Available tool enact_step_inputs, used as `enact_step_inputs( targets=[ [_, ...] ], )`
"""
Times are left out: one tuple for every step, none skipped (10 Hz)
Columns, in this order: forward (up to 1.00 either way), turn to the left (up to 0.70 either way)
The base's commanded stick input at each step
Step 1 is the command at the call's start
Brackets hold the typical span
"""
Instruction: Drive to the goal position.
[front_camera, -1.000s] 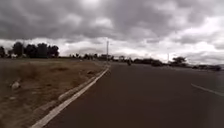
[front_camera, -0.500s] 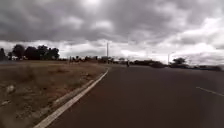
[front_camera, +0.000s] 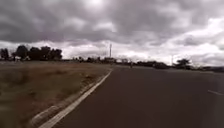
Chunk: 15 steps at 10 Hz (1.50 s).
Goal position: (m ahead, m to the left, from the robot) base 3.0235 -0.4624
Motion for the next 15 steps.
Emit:
enact_step_inputs(
  targets=[
    [1.0, -0.09],
    [1.0, -0.23],
    [1.0, -0.31],
    [1.0, -0.13],
    [1.0, -0.06],
    [1.0, -0.24],
    [1.0, -0.01],
    [1.0, -0.03],
    [1.0, -0.04],
    [1.0, -0.05],
    [1.0, -0.05],
    [1.0, -0.06],
    [1.0, -0.06],
    [1.0, -0.07],
    [1.0, -0.07]
  ],
)
